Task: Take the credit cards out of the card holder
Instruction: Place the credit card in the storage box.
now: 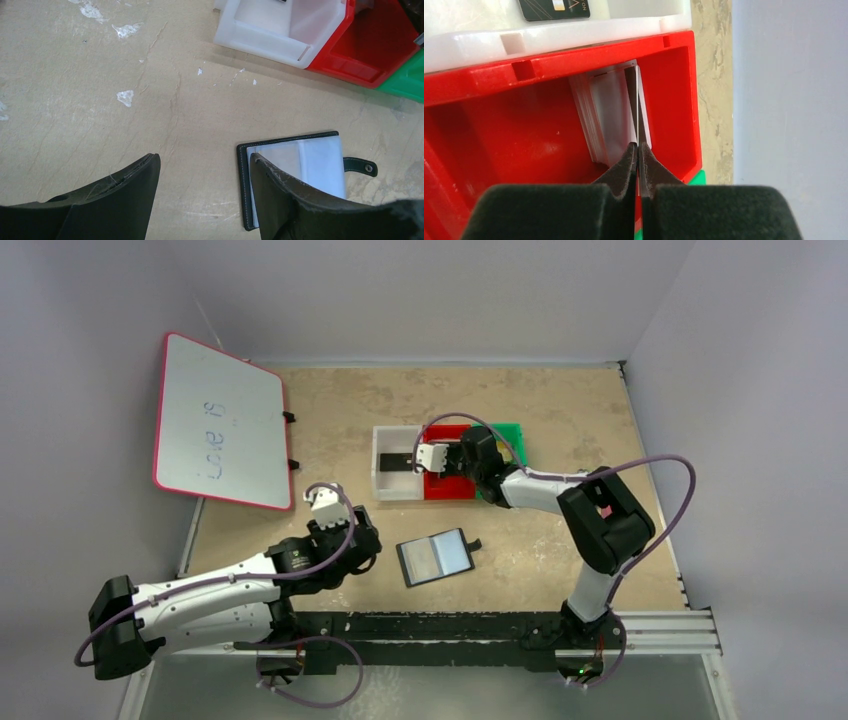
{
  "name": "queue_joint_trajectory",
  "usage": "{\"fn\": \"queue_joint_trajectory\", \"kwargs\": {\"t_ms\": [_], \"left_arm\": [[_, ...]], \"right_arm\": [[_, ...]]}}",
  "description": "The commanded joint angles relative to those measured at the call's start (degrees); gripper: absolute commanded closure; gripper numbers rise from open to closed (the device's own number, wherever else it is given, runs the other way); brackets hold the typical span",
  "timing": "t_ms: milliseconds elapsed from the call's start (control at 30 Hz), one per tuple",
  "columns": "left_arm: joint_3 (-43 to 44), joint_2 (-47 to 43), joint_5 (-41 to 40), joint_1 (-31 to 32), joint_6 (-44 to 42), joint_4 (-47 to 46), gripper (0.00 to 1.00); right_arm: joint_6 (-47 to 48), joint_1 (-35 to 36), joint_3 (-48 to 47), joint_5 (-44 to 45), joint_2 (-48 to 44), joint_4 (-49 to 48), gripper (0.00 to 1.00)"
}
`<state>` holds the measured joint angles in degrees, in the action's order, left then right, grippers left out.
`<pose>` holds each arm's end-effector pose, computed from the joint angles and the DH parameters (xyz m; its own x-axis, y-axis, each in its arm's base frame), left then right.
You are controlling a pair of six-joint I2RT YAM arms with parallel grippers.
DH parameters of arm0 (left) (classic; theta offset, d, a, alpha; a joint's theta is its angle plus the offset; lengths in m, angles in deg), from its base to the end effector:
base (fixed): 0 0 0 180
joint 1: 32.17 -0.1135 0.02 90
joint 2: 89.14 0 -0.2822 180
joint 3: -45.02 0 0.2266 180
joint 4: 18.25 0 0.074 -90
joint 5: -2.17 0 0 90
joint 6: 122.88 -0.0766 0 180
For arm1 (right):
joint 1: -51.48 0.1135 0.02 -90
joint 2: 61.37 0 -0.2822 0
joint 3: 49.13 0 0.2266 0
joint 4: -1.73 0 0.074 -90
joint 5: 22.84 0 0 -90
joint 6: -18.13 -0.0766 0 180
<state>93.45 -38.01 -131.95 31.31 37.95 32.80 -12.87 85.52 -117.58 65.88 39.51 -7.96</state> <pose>0.1127 -0.1064 0.2185 -0.5514 -0.4137 -0.7245 -0.1895 0.9078 -0.3742 0.3333 0.2272 0.2109 0.3294 -0.8117 -0.4824 -0.5716 0.2353 -0.7861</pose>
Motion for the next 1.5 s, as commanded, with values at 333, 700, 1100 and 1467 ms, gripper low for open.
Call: {"fn": "queue_joint_trajectory", "kwargs": {"t_ms": [333,700,1100,1467], "left_arm": [[0.14,-1.83,-0.85,-0.20,0.47,0.78,0.34],[0.03,-1.26,0.15,-0.21,0.01,0.32,0.34],[0.20,-0.14,1.04,-0.22,-0.66,-0.76,0.34],[0.41,0.62,1.80,-0.20,-0.69,-1.11,0.34]], "right_arm": [[3.99,-1.04,-4.88,0.07,3.76,-3.00,0.98],[4.51,-1.60,-6.72,-0.78,4.11,0.89,0.87],[3.07,-2.04,-7.98,-2.06,1.09,7.38,0.68],[0.43,-2.25,-8.24,-2.71,-1.61,9.05,0.55]]}}
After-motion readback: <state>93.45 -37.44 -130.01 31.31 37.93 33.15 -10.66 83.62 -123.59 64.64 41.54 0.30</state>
